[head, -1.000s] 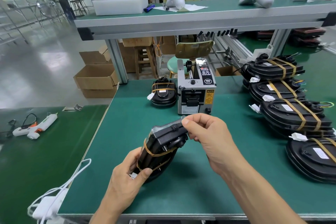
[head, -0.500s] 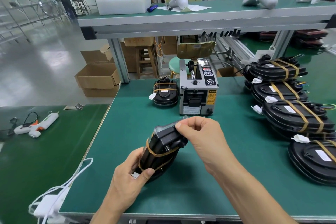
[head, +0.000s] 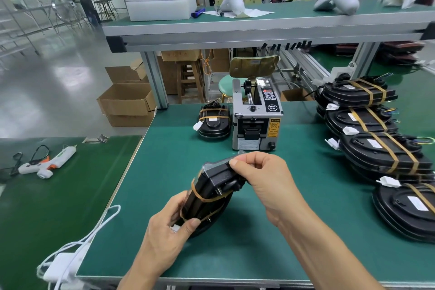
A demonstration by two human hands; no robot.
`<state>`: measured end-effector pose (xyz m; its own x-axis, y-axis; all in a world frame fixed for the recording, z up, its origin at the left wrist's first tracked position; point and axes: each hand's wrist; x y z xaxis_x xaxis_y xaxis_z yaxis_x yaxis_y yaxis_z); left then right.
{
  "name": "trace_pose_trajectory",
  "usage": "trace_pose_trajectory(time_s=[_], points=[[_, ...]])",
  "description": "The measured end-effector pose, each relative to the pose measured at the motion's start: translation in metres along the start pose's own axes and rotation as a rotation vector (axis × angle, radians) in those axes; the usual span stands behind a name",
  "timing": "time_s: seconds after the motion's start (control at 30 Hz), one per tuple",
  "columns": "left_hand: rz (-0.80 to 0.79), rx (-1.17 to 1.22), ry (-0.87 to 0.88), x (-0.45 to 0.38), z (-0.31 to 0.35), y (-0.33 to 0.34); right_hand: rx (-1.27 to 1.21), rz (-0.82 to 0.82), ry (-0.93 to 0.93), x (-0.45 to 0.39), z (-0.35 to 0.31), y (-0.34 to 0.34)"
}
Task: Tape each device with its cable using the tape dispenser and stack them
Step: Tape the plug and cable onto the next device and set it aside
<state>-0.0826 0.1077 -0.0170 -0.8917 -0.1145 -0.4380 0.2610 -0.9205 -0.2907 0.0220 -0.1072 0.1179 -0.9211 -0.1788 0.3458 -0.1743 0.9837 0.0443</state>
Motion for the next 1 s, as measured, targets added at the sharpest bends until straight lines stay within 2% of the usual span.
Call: trace_pose_trajectory(time_s=[0.33, 0.53, 0.63, 0.77, 0.83, 0.9, 1.0], points=[[-0.001, 0.004, -0.011, 0.0, -0.001, 0.0, -0.03, -0.036, 0.083, -0.006, 0.0, -0.005], [0.012, 0.013, -0.01, 0.0, 0.003, 0.001, -0.085, 0.008, 0.111, -0.011, 0.01, -0.01], [0.012, 0.016, -0.004, -0.001, 0.005, 0.002, -0.076, 0.054, 0.034, -0.006, 0.014, -0.007], [0.009, 0.007, -0.001, -0.001, 0.005, 0.002, 0.114, 0.154, -0.15, -0.006, 0.017, -0.003], [0.013, 0.01, 0.001, -0.001, 0.005, 0.002, 0.168, 0.088, -0.156, -0.007, 0.017, -0.001], [0.013, 0.012, 0.0, -0.001, 0.005, 0.002, 0.112, -0.007, -0.146, -0.006, 0.017, 0.001], [0.014, 0.004, -0.004, -0.001, 0.006, 0.002, 0.121, -0.013, -0.181, -0.007, 0.02, 0.002]])
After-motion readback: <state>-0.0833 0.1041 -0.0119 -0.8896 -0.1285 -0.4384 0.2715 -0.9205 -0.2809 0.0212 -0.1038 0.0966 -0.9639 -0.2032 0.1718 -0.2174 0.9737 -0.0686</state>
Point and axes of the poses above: each hand's wrist, its own x-axis away from the middle knuckle, its own y-axis out of the palm, z = x × y, and after that the axes turned 14 degrees about y, right-handed
